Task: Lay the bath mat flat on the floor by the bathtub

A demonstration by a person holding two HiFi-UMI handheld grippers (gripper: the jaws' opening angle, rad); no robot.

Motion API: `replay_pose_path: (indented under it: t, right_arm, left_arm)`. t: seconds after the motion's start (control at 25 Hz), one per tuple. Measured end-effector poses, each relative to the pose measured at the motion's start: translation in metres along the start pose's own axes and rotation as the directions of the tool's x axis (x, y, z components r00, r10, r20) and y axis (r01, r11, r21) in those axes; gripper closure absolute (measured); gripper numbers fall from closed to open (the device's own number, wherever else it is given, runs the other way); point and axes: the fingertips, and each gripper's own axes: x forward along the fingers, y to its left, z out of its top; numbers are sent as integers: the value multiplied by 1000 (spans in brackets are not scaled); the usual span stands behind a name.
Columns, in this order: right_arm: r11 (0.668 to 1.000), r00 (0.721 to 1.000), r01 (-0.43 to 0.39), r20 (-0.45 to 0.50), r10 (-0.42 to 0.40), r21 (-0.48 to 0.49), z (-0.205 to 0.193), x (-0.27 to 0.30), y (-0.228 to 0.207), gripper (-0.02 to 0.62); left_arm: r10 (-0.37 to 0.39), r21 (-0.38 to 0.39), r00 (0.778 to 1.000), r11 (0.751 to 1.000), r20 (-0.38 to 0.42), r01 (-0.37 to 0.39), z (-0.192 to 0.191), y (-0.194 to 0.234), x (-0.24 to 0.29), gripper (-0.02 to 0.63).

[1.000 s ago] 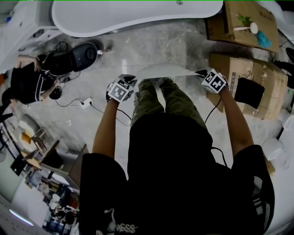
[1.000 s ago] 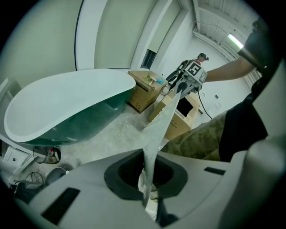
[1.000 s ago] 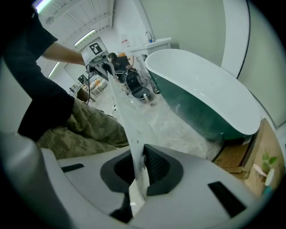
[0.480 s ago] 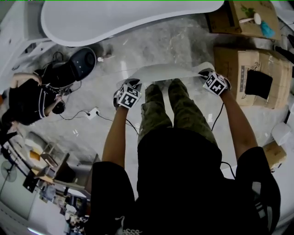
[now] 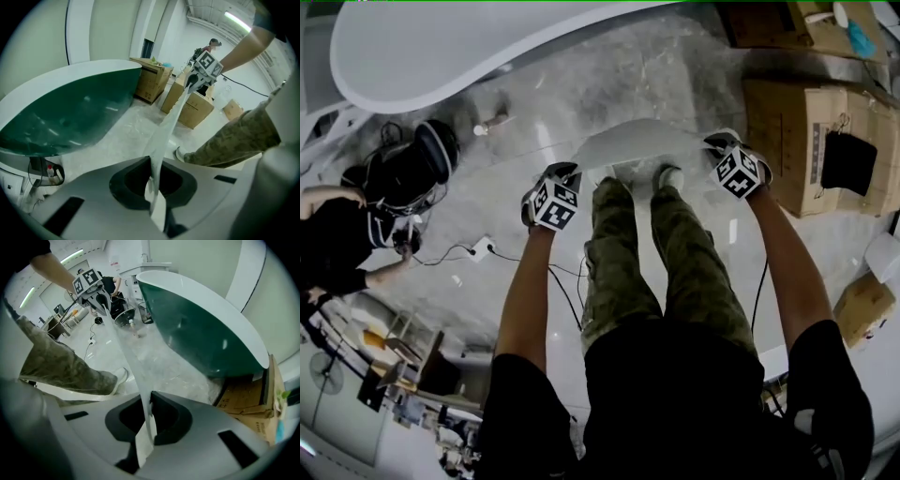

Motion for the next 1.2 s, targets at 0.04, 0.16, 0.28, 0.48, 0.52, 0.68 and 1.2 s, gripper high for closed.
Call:
replay_pose_path:
  t: [0.04, 0.16, 0.28, 0.48, 0.52, 0.68, 1.2]
  right_arm:
    - [1000, 1000, 8, 7, -8, 1, -7, 12, 0, 568]
    - [1000, 999, 22, 32, -22, 4, -27, 49, -2, 568]
    - [998, 999, 21, 47, -18, -55, -42, 86, 0, 568]
    - [993, 997, 1, 74, 8, -119, -58, 129, 8, 566]
    - [991, 997, -4, 79, 14, -130, -60, 134, 8, 568]
    - [986, 997, -31, 70, 43, -167, -67, 157, 11, 568]
    - [985, 997, -8, 80, 22, -170, -67, 226, -14, 566]
  left_arm:
    - [5, 9, 1000, 1000, 0, -5, -4, -3, 11, 580]
    - [37, 21, 999, 999, 8, -37, -15, -3, 45, 580]
    - [70, 26, 997, 997, -20, -70, -31, -2, 78, 580]
    - [101, 109, 992, 990, -82, -92, -58, -3, 115, 580]
    - [101, 116, 991, 989, -90, -90, -61, -5, 122, 580]
    - [106, 132, 987, 987, -121, -90, -74, -5, 140, 580]
    - [170, 172, 977, 974, -129, -147, -87, 33, 201, 580]
